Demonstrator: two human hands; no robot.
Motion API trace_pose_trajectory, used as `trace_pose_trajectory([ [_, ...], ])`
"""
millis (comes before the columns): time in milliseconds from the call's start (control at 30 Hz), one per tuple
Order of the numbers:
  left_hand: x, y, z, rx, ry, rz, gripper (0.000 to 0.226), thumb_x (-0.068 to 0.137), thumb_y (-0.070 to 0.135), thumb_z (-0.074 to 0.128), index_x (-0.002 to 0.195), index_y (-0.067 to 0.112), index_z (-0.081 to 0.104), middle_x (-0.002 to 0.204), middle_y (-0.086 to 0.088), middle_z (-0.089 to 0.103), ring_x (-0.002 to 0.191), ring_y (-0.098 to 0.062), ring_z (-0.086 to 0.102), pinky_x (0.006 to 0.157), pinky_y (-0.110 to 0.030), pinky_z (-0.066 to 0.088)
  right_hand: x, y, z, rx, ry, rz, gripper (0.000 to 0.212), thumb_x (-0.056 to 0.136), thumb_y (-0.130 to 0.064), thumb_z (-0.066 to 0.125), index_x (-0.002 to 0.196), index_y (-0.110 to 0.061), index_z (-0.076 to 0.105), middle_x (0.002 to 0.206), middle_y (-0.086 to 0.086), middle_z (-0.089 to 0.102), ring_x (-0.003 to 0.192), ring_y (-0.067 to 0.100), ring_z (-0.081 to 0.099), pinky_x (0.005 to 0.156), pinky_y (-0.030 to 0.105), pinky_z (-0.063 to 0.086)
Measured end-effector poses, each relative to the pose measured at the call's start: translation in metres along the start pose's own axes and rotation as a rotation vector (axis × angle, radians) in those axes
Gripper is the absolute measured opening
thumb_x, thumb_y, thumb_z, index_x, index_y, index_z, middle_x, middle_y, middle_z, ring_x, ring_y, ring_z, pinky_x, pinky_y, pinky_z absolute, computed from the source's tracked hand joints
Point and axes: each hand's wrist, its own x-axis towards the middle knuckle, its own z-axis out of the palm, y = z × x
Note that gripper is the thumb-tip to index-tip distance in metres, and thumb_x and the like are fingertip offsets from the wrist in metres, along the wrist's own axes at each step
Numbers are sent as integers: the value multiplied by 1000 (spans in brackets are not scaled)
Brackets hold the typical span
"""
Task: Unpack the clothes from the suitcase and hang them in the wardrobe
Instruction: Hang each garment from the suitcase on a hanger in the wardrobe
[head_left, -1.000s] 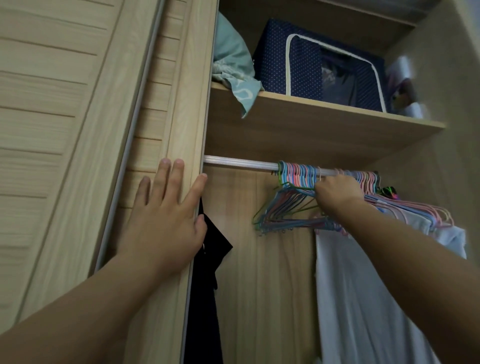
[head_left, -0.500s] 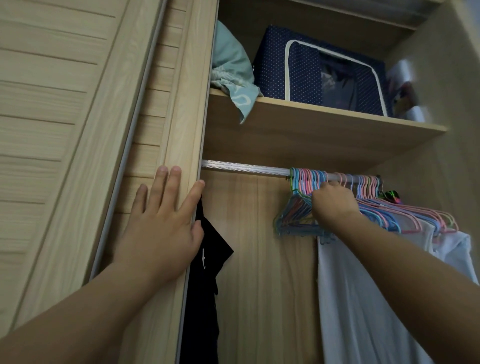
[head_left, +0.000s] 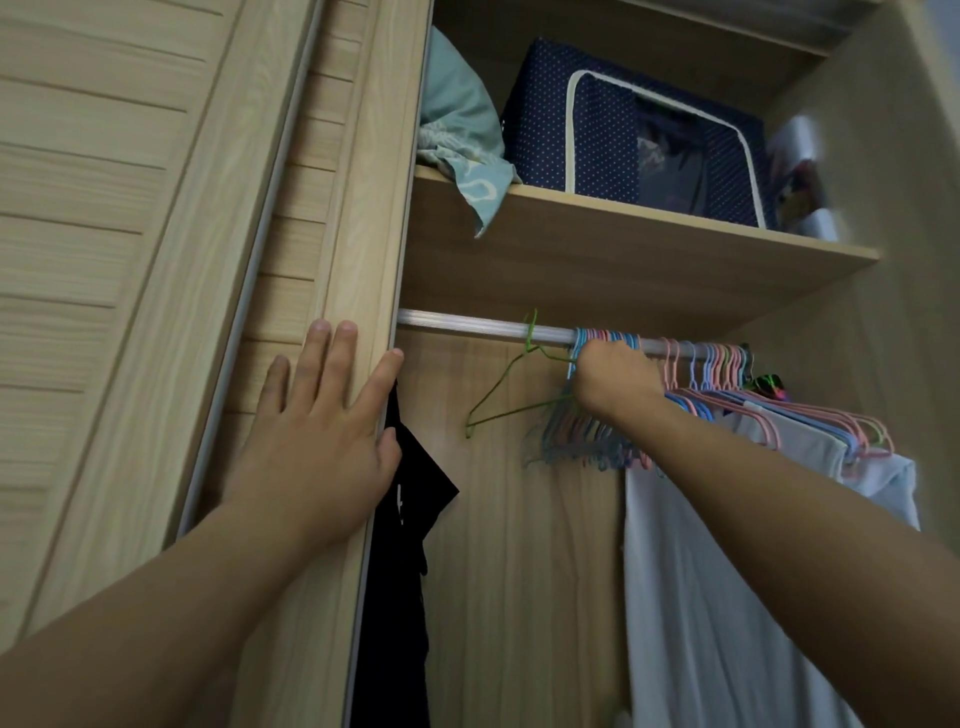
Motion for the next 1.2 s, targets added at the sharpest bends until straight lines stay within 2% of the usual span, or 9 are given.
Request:
trace_pose_trajectory([
  [200,-1,1,-1,-16,-50,-2,74,93,50,26,162,25,16,168,-20,7,156,-37,-1,123,-59,16,-1,6,-4,21,28,24,25,91,-8,47,112,-1,59,116,25,63,106,44,62,82,44,51],
  [500,-9,16,-11,-87,-25,-43,74,89,33,49,158,19,30,166,-20,16,154,-40,8,119,-65,15,-34,8,-18,63,104,52,24,89,-7,49,110,1,59,113,27,62,104,46,62,82,47,51],
  [600,-30,50,-24,-311,66,-93,82,77,13,63,154,17,35,163,-20,20,153,-41,12,121,-60,10,-72,32,-23,175,150,81,20,94,-17,49,101,-4,61,105,29,65,98,47,63,78,46,50],
  [700,-68,106,-37,-847,94,-138,60,81,6,56,141,11,51,141,-14,47,136,-30,42,117,-48,32,-154,79,-18,326,133,115,24,99,-21,48,91,-8,66,92,20,68,92,40,62,70,38,41],
  [800,-129,176,-48,-1271,-90,-204,44,81,4,52,122,8,65,119,-2,56,115,-12,52,105,-14,35,-284,137,-22,580,3,222,24,102,-19,51,86,-14,69,72,-12,61,73,14,57,63,26,37],
  [867,-188,226,-59,-1373,-202,-177,38,79,-1,53,112,8,70,110,-1,59,107,-9,53,100,-10,34,-391,178,-32,710,-120,406,26,103,-20,52,84,-12,68,61,-14,52,60,6,48,57,22,37],
  [1033,-340,346,-99,-1570,-545,38,30,86,3,54,111,7,71,117,-7,60,112,-19,54,106,-18,35,-666,263,-104,763,-373,972,26,98,-24,53,80,-14,69,72,5,67,67,15,62,61,28,49],
  [1133,-415,428,-114,-1527,-1048,235,41,92,23,54,130,11,63,133,-12,53,124,-31,51,108,-34,38,-798,279,-168,720,-331,1362,33,91,-41,63,82,-9,67,72,10,67,64,21,62,63,34,48],
  [1200,-460,482,-127,-1350,-1321,501,60,94,49,47,145,16,53,142,-15,51,131,-38,47,108,-47,39,-860,280,-205,691,-251,1579,47,87,-49,68,89,-2,65,76,16,70,66,25,66,63,33,53],
])
